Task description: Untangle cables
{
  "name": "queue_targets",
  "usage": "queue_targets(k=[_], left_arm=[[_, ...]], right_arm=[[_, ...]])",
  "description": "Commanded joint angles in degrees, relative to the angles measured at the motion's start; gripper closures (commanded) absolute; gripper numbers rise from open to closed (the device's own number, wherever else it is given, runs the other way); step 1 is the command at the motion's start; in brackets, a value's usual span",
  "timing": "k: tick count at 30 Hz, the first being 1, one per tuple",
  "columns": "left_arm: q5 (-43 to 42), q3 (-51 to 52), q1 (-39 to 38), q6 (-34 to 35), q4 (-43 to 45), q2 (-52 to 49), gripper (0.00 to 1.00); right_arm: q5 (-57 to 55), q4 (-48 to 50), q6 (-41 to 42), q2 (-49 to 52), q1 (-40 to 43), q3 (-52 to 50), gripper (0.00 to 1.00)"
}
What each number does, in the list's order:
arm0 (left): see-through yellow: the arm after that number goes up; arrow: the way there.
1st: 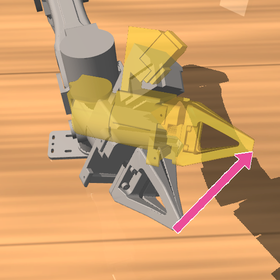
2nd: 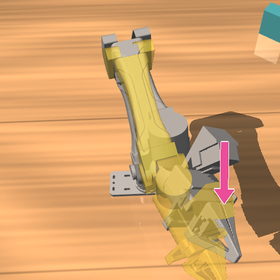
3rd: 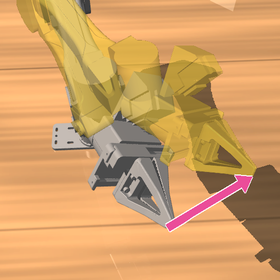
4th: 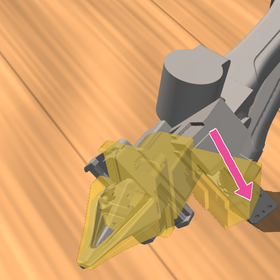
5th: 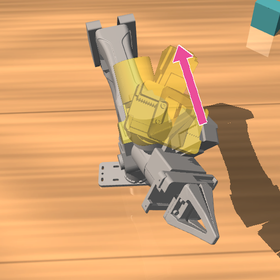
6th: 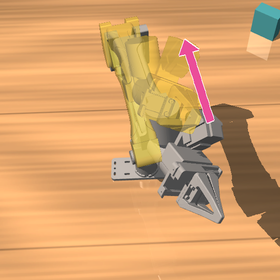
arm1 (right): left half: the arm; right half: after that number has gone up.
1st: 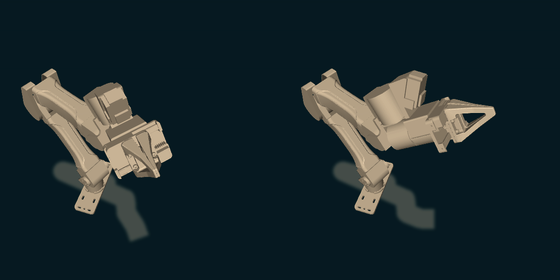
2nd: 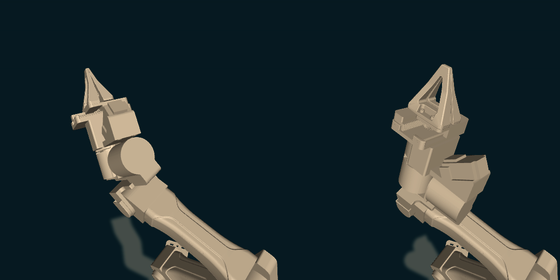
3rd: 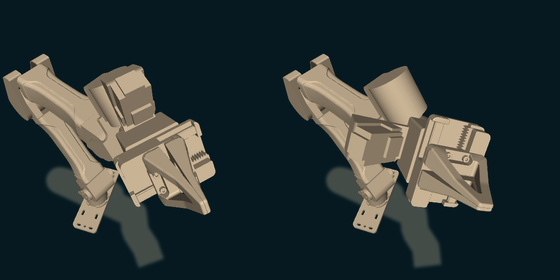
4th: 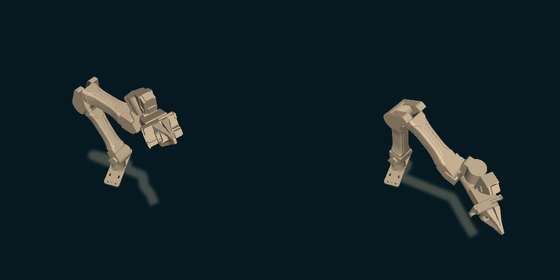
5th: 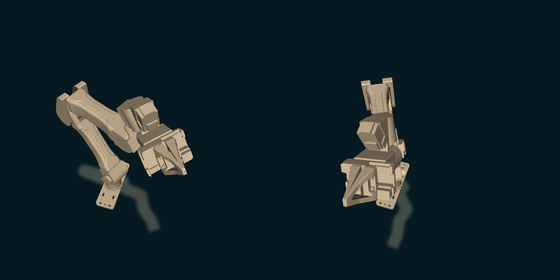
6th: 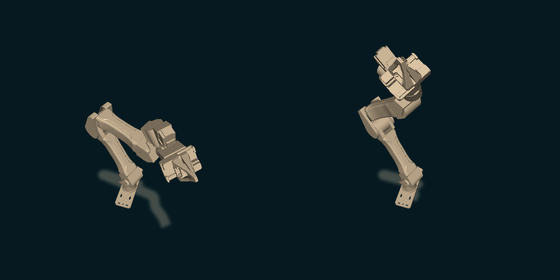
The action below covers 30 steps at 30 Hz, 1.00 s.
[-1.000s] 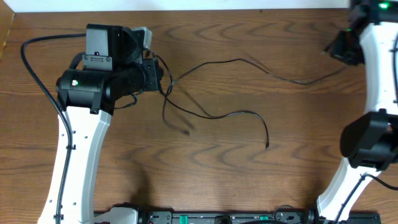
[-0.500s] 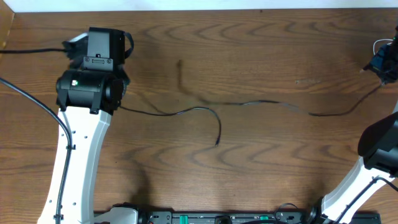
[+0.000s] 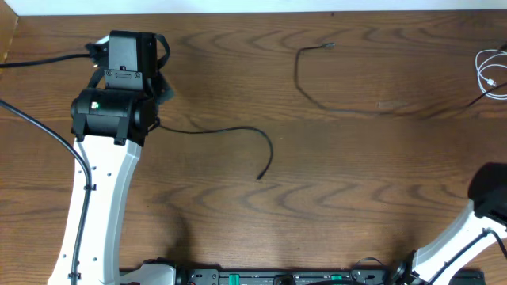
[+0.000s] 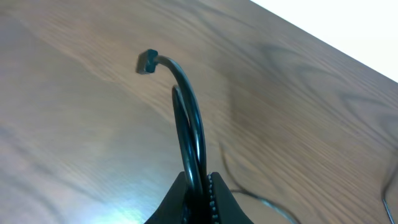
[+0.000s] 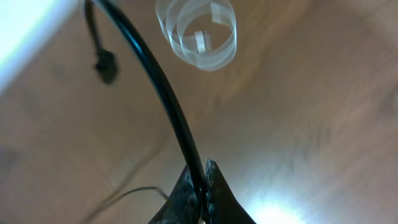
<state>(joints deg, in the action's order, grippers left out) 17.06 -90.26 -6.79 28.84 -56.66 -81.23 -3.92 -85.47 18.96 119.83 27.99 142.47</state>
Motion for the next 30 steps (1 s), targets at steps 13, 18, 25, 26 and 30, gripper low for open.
queue_targets(k=[13,18,25,26,30], left_arm=[[-16.52,-0.17,-0.15,-3.74,2.16,-0.11,0.93],[-16.48,-0.17,-1.55,-3.76,3.63,-0.11,0.92],[-16.48,-0.17,-4.22,-3.76,6.45,-0.52,0.92],[-16.48,-0.17,-4.66,-3.76,6.49,-0.76,0.92],[-16.46,-0.15,-5.51,-3.80,6.47,-1.68,0.92]], right_arm=[[45.70,5.99,13.68,-2.25,37.88,28.52,0.99],[48.92,10.67,18.56,-2.21,46.56,28.33,0.99],[40.83,10.12,13.27,-2.05,42.91,26.56,0.99],[39.10,9.94,12.00,-2.05,41.27,25.77,0.99],[31.93,9.79,7.10,-2.05,34.21,22.25,0.99]])
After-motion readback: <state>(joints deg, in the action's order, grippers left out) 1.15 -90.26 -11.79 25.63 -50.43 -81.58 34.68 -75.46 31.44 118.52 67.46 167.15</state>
